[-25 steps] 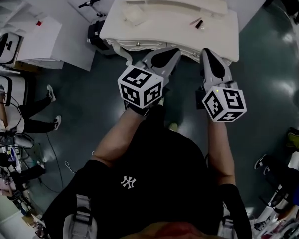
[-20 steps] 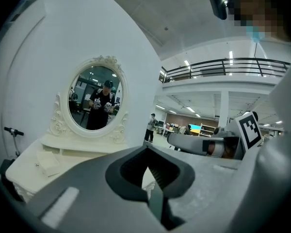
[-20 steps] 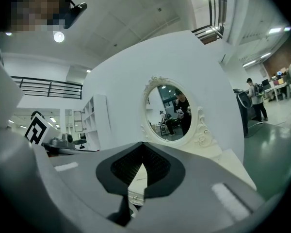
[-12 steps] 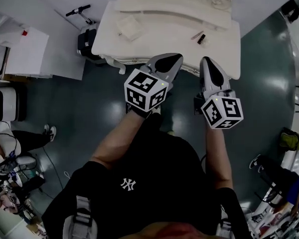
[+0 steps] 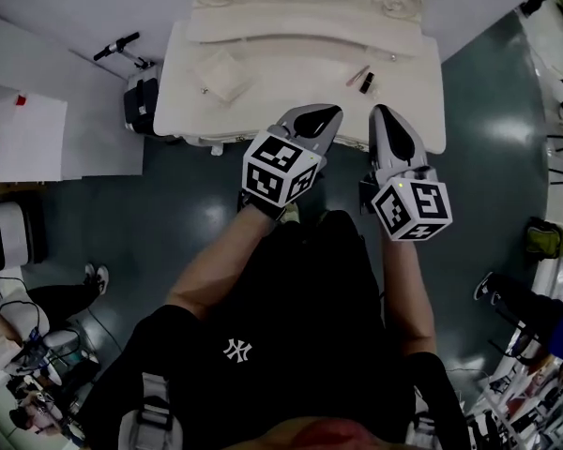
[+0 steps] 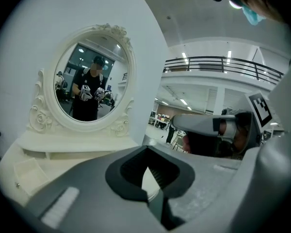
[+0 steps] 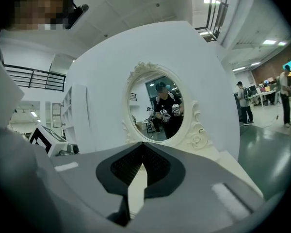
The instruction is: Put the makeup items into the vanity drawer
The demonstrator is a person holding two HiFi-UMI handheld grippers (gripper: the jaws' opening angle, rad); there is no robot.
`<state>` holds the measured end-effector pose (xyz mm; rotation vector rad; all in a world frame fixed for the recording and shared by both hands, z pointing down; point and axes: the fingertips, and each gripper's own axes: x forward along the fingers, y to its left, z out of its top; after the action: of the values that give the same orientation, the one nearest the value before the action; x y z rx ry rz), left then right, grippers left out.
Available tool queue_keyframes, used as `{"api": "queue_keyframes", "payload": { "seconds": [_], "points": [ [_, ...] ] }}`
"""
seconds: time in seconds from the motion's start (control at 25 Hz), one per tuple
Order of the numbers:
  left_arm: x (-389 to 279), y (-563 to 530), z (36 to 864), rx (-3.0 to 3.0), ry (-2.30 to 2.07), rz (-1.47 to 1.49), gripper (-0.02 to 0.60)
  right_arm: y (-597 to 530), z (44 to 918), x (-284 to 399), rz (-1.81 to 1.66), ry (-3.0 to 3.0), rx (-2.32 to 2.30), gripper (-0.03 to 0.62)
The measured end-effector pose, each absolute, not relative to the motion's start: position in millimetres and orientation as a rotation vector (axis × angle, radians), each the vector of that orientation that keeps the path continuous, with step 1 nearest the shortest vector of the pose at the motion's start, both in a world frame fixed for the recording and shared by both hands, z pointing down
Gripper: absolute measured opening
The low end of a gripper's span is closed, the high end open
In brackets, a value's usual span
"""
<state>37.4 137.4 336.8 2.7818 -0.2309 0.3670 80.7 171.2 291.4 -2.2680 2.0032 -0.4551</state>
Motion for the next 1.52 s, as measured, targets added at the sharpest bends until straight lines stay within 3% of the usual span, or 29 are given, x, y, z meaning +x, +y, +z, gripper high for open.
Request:
{"api": "queue_keyframes", "payload": {
  "seconds": [0.84, 1.52],
  "points": [
    [188.5, 55.2, 486.1, 2.7, -0.304, 0.703, 0.0, 76.7, 404.5, 223.6, -0.624, 2.069, -2.242, 0.025],
    [235.7, 27.9, 616.3, 2.669, -0.29, 1.105, 0.047, 42.2, 473.1, 280.3, -0.822, 2.096, -2.153, 0.025]
  ]
}}
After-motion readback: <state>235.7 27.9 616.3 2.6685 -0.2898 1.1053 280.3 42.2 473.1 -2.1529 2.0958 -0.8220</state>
